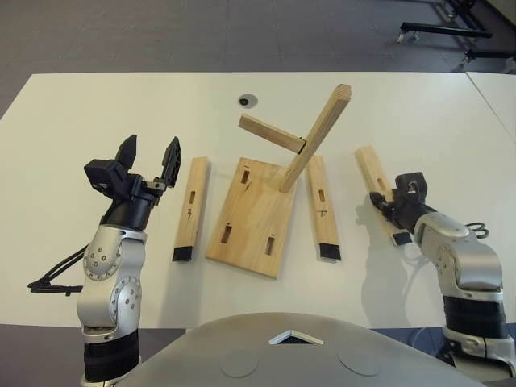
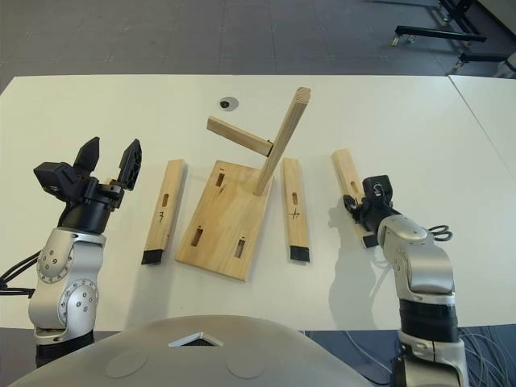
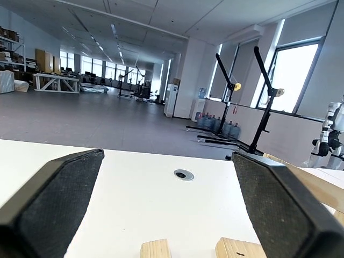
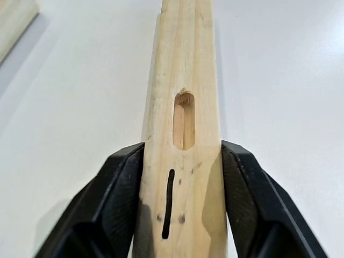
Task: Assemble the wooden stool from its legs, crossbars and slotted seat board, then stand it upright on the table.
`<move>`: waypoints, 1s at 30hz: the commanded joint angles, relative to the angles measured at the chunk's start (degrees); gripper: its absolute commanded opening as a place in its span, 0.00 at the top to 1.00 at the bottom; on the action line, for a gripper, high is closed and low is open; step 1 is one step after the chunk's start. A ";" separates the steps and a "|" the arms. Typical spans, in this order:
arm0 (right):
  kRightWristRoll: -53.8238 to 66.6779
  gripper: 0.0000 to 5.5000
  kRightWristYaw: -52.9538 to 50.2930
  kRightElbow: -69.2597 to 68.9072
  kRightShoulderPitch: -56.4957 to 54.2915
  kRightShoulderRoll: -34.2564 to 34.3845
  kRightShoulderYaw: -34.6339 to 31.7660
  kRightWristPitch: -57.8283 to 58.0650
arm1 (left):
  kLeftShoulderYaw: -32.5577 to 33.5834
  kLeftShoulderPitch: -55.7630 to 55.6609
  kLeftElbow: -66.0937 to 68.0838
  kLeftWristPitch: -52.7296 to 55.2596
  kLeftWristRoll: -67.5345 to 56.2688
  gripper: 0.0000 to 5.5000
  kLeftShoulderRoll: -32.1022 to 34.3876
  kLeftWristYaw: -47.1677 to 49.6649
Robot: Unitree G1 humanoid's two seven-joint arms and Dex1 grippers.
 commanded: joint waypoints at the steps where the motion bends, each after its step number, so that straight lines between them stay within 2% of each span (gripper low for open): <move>1: 4.65 0.63 5.75 8.11 -11.03 1.95 -2.87 -7.40 | 0.84 -3.07 1.41 1.54 -1.18 0.21 1.73 -1.07; 8: 12.26 0.63 16.96 11.48 -24.91 1.31 -7.52 -21.06 | 5.45 -10.22 0.54 6.23 -17.12 0.21 6.40 -8.72; 14: 24.07 0.63 22.27 5.75 -38.30 0.26 -9.83 -19.85 | 9.23 -13.93 -2.19 12.37 -35.50 0.21 12.42 -14.83; 17: 31.66 0.63 25.06 -2.69 -41.47 0.64 -5.80 -15.14 | 8.88 -15.26 -2.96 14.79 -41.11 0.21 15.00 -17.68; 20: 34.73 0.63 29.21 -8.85 -39.09 1.53 0.52 -12.80 | 8.22 -16.73 -2.82 16.57 -45.03 0.21 16.49 -19.67; 26: 32.63 0.63 37.62 -10.96 -33.74 2.93 11.38 -14.45 | 6.64 -19.27 -1.59 19.35 -50.00 0.21 17.19 -20.75; 30: 36.17 0.63 40.36 -11.95 -32.19 3.84 14.35 -11.71 | 4.39 -21.09 0.08 20.92 -50.48 0.21 17.23 -22.60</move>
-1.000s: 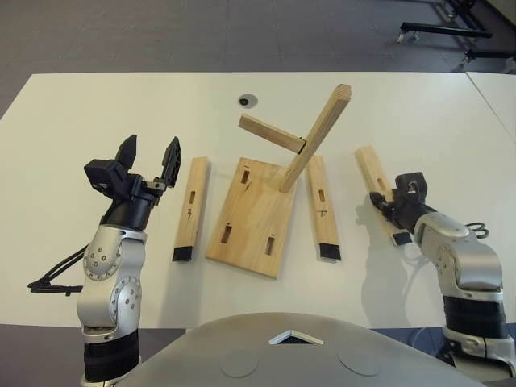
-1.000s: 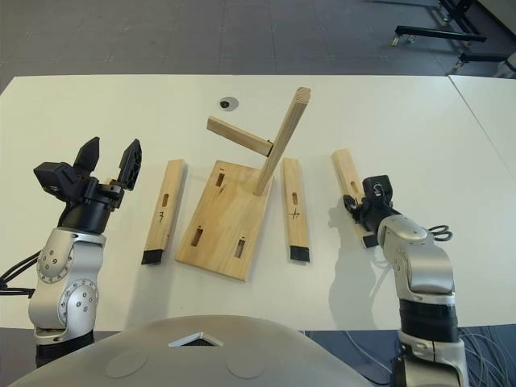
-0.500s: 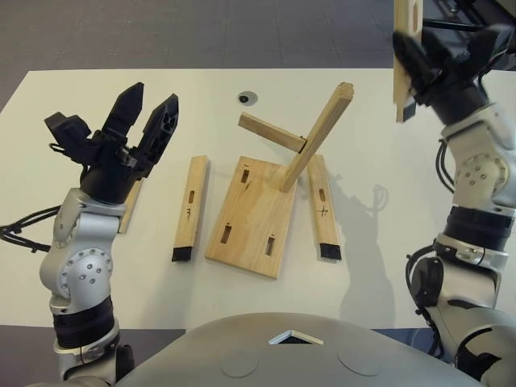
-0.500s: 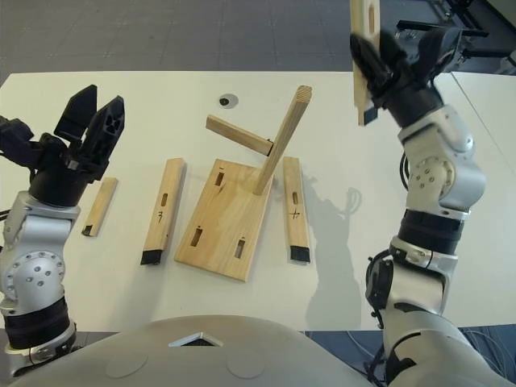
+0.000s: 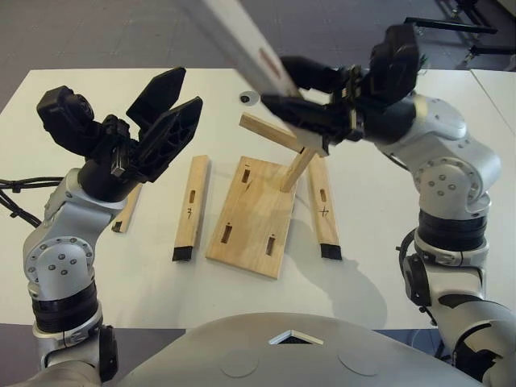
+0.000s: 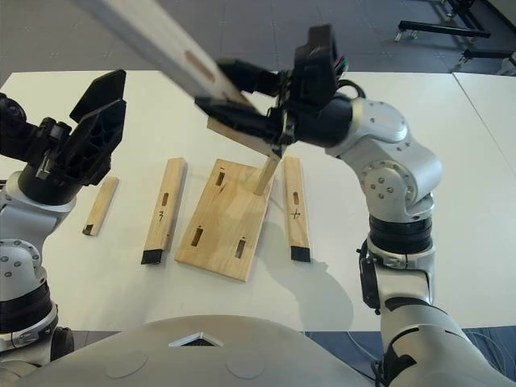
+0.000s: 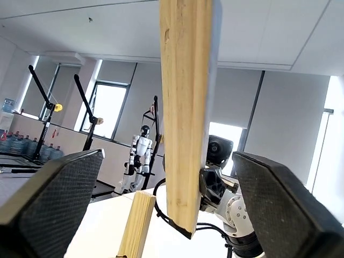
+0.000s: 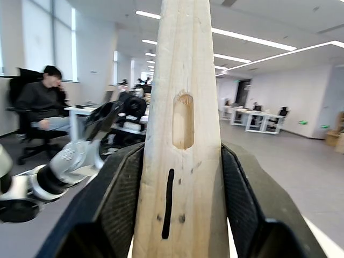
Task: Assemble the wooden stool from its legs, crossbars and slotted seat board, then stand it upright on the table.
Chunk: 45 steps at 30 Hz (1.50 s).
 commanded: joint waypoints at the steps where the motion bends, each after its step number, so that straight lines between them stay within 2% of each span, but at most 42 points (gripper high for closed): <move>1: 3.10 0.63 2.61 -0.86 1.16 0.98 2.68 2.44 | -2.45 -2.39 1.92 2.12 -0.75 0.21 0.69 -2.13; 8: 4.10 0.63 4.28 2.28 2.24 4.02 6.24 4.01 | -6.07 -1.87 0.27 4.20 -2.41 0.21 0.12 -4.36; 13: 5.50 0.63 3.09 4.48 2.08 5.10 4.12 5.20 | -6.18 -0.10 -0.89 4.25 -1.89 0.21 0.56 -4.48; 16: 3.62 0.63 4.09 4.65 2.17 3.54 4.57 4.93 | -4.79 -0.10 -0.80 3.76 -1.71 0.21 1.15 -4.13; 23: -5.57 0.63 10.52 2.12 2.03 -0.97 11.83 1.94 | -5.86 -1.19 -0.71 4.47 0.39 0.21 1.45 -3.90; 33: -6.44 0.63 15.55 4.33 -1.49 -2.48 12.37 3.25 | -8.50 3.34 -1.66 5.20 5.47 0.21 3.62 -6.82; 45: -7.25 0.63 16.95 4.38 -1.14 -3.86 12.75 3.52 | -8.00 3.74 0.50 3.01 8.85 0.54 0.47 -6.05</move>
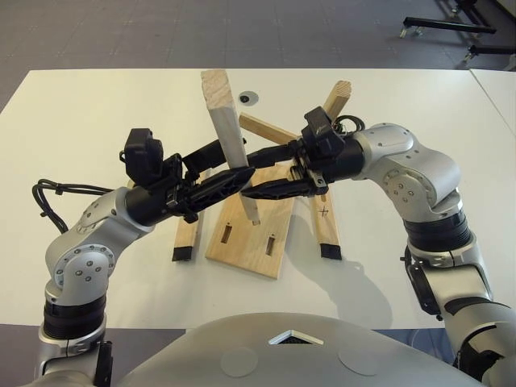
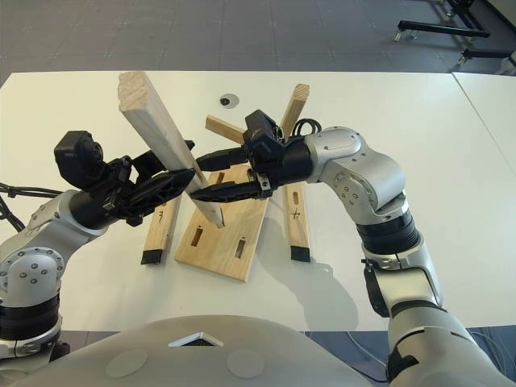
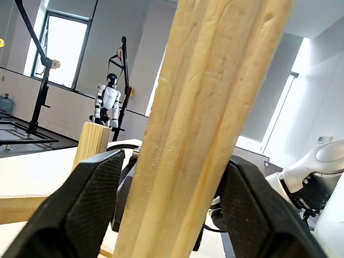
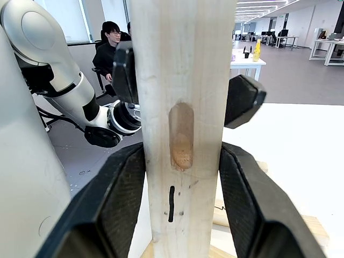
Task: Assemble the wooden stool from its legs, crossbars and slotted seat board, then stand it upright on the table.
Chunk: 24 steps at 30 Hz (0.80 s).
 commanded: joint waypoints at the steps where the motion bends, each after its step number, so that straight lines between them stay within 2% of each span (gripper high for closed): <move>1: -0.40 0.63 1.65 -0.82 -1.50 -0.50 0.66 0.03 | 1.11 -0.04 1.35 -1.24 1.41 0.58 -0.67 1.52; 10: -1.31 0.63 2.63 0.42 -2.78 -2.16 -1.32 -0.76 | 1.06 1.43 1.52 -1.88 3.57 0.59 -1.16 0.05; 17: -2.57 0.63 6.77 2.64 -3.98 -10.52 -6.21 -1.43 | 3.06 2.12 1.52 -2.97 3.79 0.61 -1.39 0.12; 24: -1.25 0.63 3.61 -1.48 -1.18 -9.22 -6.09 -0.62 | 3.73 -0.34 2.49 -0.84 3.01 0.62 0.55 0.50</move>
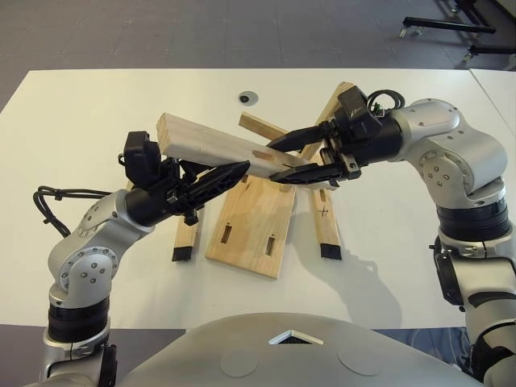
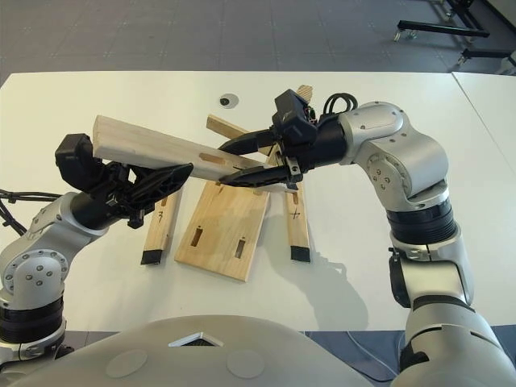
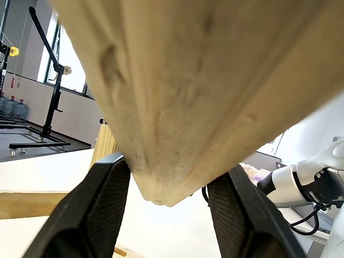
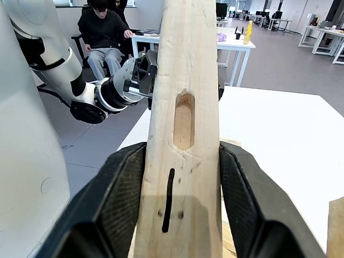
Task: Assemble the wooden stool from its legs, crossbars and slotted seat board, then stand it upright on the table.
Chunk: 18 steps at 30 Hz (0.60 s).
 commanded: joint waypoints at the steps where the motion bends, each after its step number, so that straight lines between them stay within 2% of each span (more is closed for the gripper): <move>1: 0.44 0.63 -1.16 -2.11 2.12 -0.56 -1.39 0.18 | 2.73 -1.02 2.01 0.38 -0.54 0.62 1.53 1.49; 8: -0.57 0.63 -4.16 -1.65 2.08 -0.41 -0.08 1.27 | 2.91 0.00 1.73 0.22 -0.36 0.62 1.30 1.66; 15: 2.36 0.63 -5.53 0.01 1.87 -0.50 -2.60 4.36 | 3.14 0.91 1.88 0.66 -0.67 0.62 2.07 0.21; 16: 2.90 0.56 -5.54 -0.04 2.01 -0.67 -2.81 4.97 | 3.26 0.91 1.94 0.71 -0.74 0.62 2.21 0.14; 18: 3.30 0.50 -5.55 -0.18 2.17 -0.79 -2.99 5.58 | 3.30 0.91 2.04 0.78 -0.59 0.62 2.35 0.09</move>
